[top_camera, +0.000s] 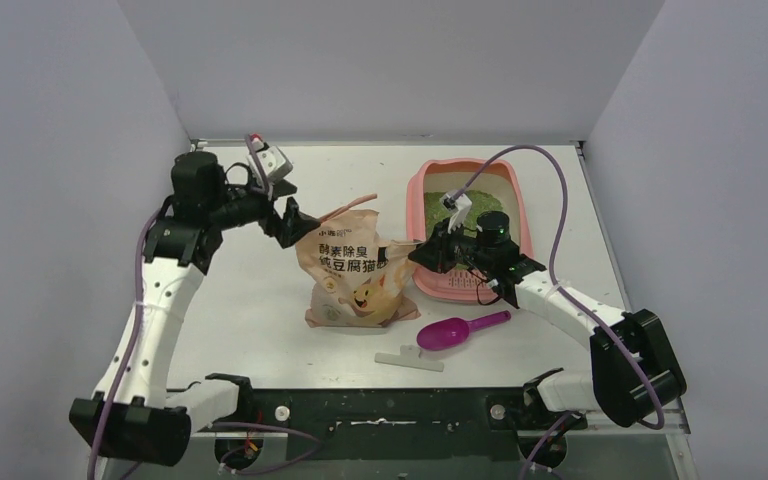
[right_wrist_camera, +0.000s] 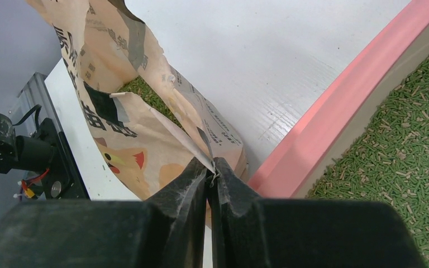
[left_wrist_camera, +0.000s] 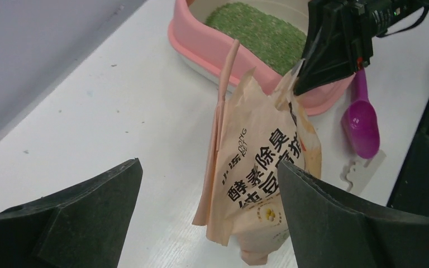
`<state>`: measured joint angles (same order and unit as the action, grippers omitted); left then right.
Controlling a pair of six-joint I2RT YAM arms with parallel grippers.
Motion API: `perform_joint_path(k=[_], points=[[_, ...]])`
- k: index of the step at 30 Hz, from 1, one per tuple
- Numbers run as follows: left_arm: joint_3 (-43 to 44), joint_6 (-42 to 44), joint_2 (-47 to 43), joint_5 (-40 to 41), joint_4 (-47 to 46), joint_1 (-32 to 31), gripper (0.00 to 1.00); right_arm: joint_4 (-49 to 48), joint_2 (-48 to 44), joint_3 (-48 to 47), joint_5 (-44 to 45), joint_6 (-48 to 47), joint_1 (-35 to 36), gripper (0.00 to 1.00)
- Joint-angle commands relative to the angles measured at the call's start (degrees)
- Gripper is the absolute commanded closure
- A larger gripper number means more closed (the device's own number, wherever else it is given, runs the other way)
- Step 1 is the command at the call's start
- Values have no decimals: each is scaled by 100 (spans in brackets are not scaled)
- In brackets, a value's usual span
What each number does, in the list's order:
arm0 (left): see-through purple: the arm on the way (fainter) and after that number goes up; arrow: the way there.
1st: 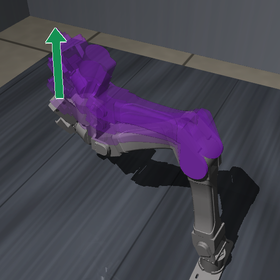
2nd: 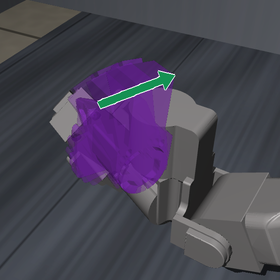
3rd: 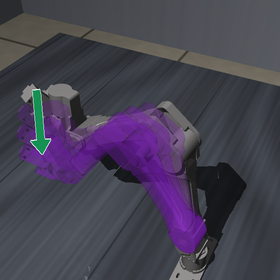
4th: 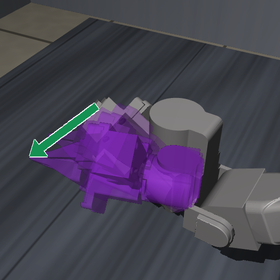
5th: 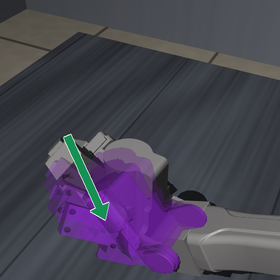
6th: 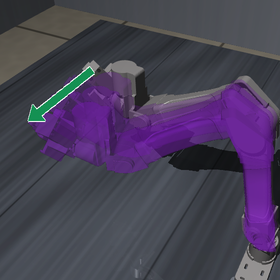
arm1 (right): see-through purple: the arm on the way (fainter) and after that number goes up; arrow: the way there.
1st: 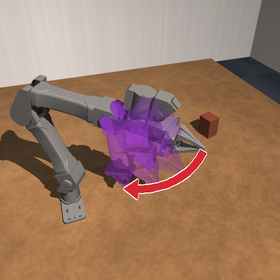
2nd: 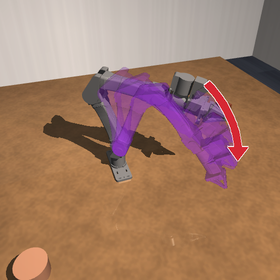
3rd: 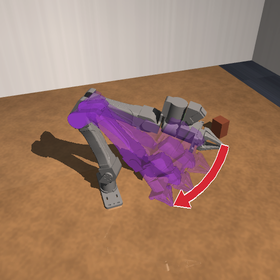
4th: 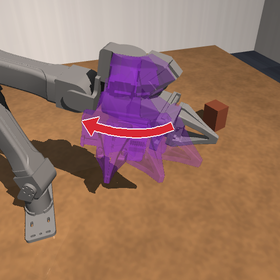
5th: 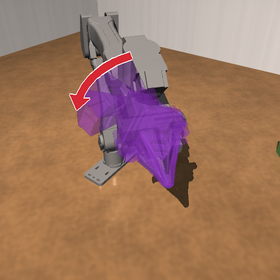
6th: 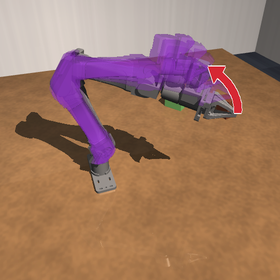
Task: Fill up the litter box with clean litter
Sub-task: Close the cat litter bag at the center of the board.
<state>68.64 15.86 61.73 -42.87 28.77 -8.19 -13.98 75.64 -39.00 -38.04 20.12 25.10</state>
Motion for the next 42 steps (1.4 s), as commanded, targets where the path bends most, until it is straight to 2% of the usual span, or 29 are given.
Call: perform_joint_path(k=[1,6,12,16,20,22,24,25,27,31,33,35,37,39,42], points=[[972,981,1037,-969,1732,-116,10,-316,-188,-318,-223,-152,-28,94],[1742,1516,1965,-754,2573,-480,9,-311,-164,-334,-230,-174,-12,94],[1882,1712,2413,-542,2604,-552,9,-234,-137,-426,-281,-220,-6,94],[2126,2197,2787,-809,3304,-563,9,-159,-111,-490,-300,-288,-18,94],[2187,2535,3078,-705,3850,-618,10,-154,-69,-544,-293,-240,-23,94],[2049,2771,3030,-719,4003,-657,22,-157,-57,-540,-252,-158,-36,94],[1832,2751,2821,-578,3895,-711,42,-101,-70,-538,-155,-108,-41,94],[1705,2628,2671,-386,3739,-742,64,-82,-86,-532,-122,-103,-43,94],[1392,2387,2282,211,3091,-889,100,-59,-128,-498,-116,-104,-46,94],[104,2153,1043,1340,1209,-1366,100,136,-233,-549,-145,-256,-55,93],[-621,2031,271,2081,201,-1623,100,329,-273,-674,-164,-408,-76,84],[-1208,2007,-198,2586,-467,-1827,100,546,-298,-833,-284,-666,-85,65],[-1393,2017,-449,2841,-716,-1966,100,780,-310,-1038,-415,-959,-52,42],[-1438,2051,-562,2971,-775,-2081,100,972,-320,-1244,-629,-1293,14,22],[-1442,2114,-622,3118,-853,-2238,100,1341,-313,-1537,-944,-2141,289,2]])
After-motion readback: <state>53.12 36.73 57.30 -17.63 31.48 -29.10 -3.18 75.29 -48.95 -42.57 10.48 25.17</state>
